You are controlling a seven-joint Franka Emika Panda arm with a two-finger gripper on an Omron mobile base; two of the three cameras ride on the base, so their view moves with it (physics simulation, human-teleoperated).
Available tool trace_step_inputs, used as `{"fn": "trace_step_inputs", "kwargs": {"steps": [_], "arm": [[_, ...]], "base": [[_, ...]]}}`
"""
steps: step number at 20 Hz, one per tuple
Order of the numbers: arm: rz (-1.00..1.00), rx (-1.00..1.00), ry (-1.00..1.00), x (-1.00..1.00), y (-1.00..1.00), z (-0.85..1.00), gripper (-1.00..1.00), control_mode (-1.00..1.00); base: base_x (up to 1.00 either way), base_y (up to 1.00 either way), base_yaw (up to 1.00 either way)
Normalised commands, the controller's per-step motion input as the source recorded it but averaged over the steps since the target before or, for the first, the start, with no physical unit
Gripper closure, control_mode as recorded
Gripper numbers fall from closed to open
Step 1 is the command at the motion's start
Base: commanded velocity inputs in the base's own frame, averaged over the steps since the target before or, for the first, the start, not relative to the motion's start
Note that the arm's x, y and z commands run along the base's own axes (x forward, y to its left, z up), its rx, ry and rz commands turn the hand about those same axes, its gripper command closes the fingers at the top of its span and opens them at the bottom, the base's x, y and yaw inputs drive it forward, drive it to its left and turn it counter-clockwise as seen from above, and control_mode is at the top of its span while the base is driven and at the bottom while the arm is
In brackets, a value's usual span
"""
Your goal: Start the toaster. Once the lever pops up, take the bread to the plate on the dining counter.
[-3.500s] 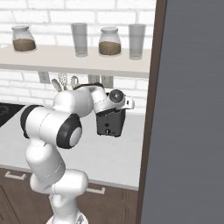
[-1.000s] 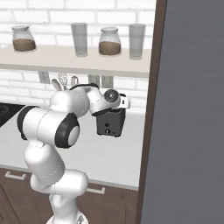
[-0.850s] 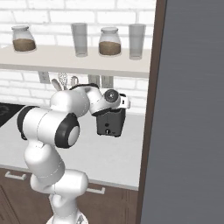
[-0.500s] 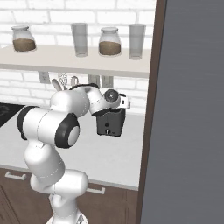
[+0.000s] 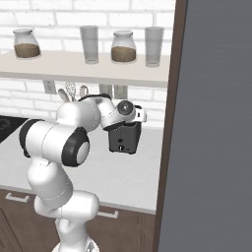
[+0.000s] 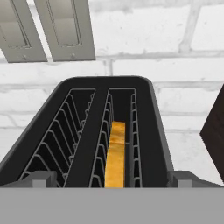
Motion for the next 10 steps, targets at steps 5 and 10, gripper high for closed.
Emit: {"fn": "trace_step_inputs", "kwargs": {"steps": [5, 10], "arm": [[0.00, 0.00, 0.00, 0.00, 0.00, 0.00, -1.00, -1.00], [0.00, 0.00, 0.00, 0.00, 0.00, 0.00, -1.00, -1.00]], "base": [[0.00, 0.00, 0.00], [0.00, 0.00, 0.00]]}}
